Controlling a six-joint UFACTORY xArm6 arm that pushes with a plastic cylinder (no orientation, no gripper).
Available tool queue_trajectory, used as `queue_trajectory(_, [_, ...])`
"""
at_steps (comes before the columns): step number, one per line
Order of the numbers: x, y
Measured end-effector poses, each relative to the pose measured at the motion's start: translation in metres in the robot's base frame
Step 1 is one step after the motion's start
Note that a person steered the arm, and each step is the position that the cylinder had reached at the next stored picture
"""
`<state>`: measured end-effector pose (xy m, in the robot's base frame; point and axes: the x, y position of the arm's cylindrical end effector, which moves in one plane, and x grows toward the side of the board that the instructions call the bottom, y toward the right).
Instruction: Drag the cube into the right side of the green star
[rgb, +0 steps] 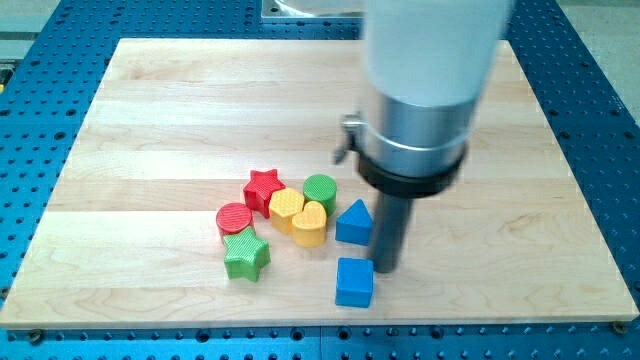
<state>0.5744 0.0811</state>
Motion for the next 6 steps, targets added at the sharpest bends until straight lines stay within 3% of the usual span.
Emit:
queue_trajectory(2, [0.043, -0.029])
queue_trajectory(3, [0.032, -0.101])
queue_trajectory(4, [-0.023, -0.122])
queue_trajectory(5, [-0.038, -0.123])
queue_trajectory(6, [-0.017, -0.094])
